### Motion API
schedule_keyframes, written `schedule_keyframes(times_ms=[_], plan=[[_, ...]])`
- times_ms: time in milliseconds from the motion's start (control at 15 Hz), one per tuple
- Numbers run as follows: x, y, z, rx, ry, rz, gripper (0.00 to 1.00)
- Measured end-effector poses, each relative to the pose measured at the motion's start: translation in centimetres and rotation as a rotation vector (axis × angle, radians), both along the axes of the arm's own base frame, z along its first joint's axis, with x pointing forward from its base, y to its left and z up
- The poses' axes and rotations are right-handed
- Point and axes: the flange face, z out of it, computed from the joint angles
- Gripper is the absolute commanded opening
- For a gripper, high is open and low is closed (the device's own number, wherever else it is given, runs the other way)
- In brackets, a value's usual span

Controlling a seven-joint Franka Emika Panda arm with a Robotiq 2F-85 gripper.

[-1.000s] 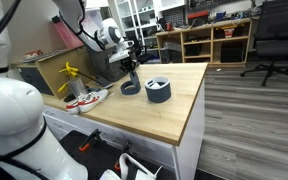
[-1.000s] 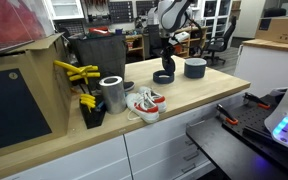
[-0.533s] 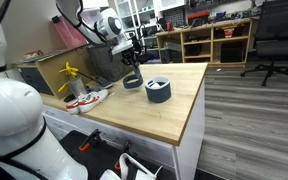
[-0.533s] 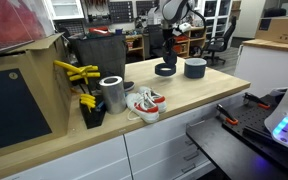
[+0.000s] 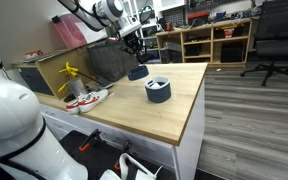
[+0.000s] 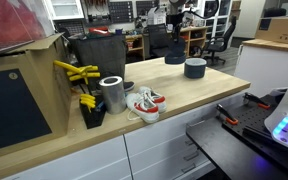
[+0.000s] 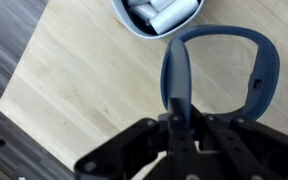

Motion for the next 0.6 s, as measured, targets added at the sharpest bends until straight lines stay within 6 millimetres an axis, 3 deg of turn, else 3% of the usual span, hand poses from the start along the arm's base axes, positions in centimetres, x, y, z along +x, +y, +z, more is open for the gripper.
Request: schedule_keyframes(times_ms=[267,600], plan=[[0.1,-2.0,2.0,-0.028,-0.002,0.127,0.02],[0.2,-3.6,2.3,-0.061,0.028,0.282,0.02]])
